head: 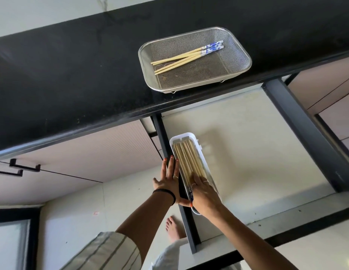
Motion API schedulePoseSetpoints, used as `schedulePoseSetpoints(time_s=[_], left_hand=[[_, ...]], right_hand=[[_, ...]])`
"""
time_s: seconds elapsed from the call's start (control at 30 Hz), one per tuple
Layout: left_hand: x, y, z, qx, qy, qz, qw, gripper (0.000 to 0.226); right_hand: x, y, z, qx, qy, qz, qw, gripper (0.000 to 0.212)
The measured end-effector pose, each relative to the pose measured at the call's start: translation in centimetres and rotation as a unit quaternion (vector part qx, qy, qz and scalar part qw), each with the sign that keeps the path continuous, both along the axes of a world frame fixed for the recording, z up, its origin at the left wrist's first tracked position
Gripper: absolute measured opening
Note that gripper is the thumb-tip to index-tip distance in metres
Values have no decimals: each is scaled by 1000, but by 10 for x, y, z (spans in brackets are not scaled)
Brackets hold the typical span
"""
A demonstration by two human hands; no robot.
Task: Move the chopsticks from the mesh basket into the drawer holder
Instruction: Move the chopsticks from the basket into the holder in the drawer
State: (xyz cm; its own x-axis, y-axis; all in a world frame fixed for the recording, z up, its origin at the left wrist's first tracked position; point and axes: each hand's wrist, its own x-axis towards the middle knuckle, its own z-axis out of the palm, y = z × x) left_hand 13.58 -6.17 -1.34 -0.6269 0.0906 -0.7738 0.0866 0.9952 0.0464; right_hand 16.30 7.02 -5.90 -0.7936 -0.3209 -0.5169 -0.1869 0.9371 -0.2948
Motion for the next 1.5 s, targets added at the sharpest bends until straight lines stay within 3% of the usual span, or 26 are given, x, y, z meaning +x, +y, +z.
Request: schedulePoseSetpoints(time_s=[0.1,0.2,0.37,0.57,0.73,1.03,1.2,1.5], left_hand=[[0,-3,-1,11,0,5,1000,141],[1,-5,-5,30,-5,18,999,143],[4,-9,-13,47,-1,29,999,146],[2,-12,-16,36,9,6,999,146],[0,-9,-14,21,29,10,999,148],[9,3,-15,-20,83,7,996,147],[12,10,-14,-25,106,17,994,144],[12,12,-15,-29,119,33,992,144]], right_hand=[[-9,-2,16,-22,-7,-21,1000,62],[-22,1,44,-105,24,-55,993,63],[-64,12,110,-229,225,-61,945,36],[-142,30,186,-259,373,-46,890,30],[-227,47,208,-193,345,-28,918,32],[-328,47,192,-39,205,39,977,51],[-350,37,179,5,175,74,982,69],[-358,25,166,40,269,112,956,47]])
